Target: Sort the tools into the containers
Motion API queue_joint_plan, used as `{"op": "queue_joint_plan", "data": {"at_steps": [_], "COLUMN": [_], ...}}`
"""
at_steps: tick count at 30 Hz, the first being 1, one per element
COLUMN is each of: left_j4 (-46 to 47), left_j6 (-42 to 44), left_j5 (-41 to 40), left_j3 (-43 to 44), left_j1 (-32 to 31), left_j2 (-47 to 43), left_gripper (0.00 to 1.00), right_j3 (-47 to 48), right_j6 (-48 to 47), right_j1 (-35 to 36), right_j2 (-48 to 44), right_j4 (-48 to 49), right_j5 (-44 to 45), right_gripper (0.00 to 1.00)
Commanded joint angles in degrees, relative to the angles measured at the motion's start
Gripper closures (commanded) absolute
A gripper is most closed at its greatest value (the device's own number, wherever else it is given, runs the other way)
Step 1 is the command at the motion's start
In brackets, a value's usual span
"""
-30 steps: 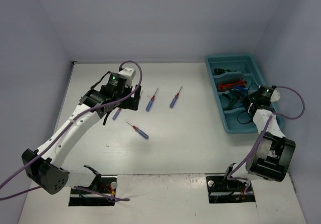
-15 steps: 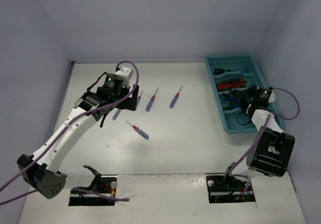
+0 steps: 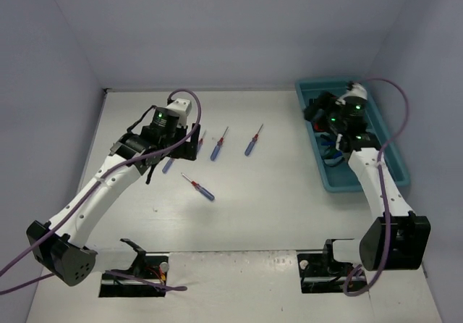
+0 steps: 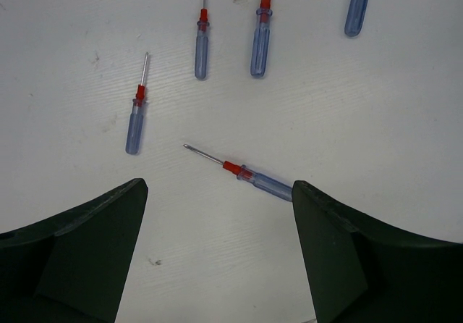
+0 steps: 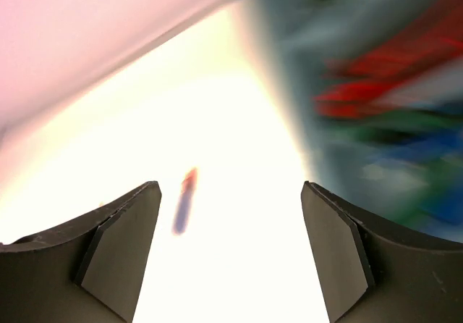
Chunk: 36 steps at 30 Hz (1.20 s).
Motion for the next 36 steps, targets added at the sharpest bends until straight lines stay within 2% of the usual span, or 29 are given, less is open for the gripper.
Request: {"op": "queue_joint_plan", "data": {"at_steps": [1,6,7,16,25,32,36], "left_j4": [1.6,1.6,1.6,-0.1,-4.3,-4.7,-4.6], "left_j6": [-2.2,-3.4,-3.7,-4.3,-4.3,-3.5,-2.8], "left_j5": [-3.8,-7.5,-8.3,-13.1,-14.0,-14.5,-14.4], "left_j3": [-1.3,-3.1,-3.6,-7.3,-8.5,-9.0,-8.6], "left_j1": [1.0,3.0,3.5,5.7,6.1,6.2,6.1], "left_j2": [-3.2,-8.7,-10.2,-18.9,-22.1,-23.3,-22.5], "left_gripper": [0.22,0.22,0.22,0.16,0.11,0.10,0.10], "right_j3": [8.1,10.5,11.2,21.4,29.7,30.6,30.3], "right_j6": [-17.2,-22.6,-23.5,-26.6,-27.5,-26.0,-25.4], "right_j1": [17.1,33.0,37.9,54.5,61.2,63.0,63.5], "right_j2": [4.1,12.0,14.1,32.5,44.0,46.7,46.9], "right_j4": [-7.2,-9.1,-9.5,-11.4,-13.8,-14.7,-15.1], "right_j5": [1.4,1.4,1.7,4.3,8.1,10.5,12.8], "right_gripper": [0.24,0.25,0.25,0.27,0.37,0.47,0.66]}}
